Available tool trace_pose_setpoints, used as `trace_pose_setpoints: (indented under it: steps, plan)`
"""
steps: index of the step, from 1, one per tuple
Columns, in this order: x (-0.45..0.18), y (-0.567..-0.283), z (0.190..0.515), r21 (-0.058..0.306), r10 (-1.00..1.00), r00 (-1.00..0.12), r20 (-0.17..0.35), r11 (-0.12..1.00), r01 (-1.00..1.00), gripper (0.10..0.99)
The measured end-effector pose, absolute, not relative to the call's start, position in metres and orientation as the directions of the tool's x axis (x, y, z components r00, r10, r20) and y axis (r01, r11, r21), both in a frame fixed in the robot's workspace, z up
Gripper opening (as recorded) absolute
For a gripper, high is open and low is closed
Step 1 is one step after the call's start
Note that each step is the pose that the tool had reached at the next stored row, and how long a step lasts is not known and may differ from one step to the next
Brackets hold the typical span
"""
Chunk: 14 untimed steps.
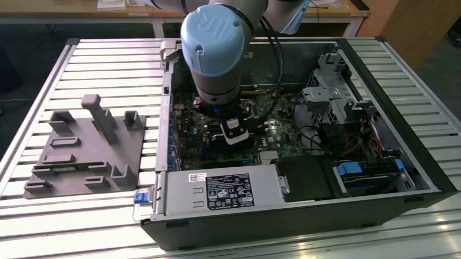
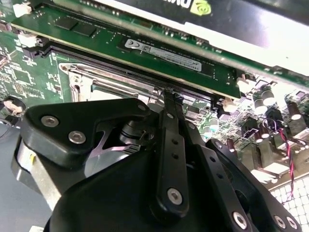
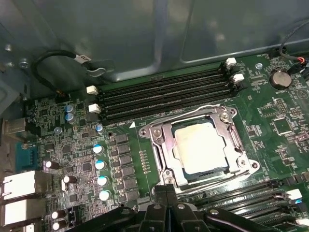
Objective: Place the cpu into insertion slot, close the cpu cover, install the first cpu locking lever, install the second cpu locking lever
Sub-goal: 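Install the second cpu locking lever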
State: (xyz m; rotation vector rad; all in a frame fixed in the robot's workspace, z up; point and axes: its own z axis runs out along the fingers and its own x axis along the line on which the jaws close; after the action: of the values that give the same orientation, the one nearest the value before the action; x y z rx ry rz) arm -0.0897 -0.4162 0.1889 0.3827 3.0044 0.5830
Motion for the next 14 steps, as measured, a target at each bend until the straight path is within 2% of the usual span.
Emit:
trace_pose_setpoints:
  steps: [14]
  plan:
    - [-0.0917, -0.4140, 0.1850, 0.377, 0.252, -0.968, -0.009, 0.897, 0.231, 0.106]
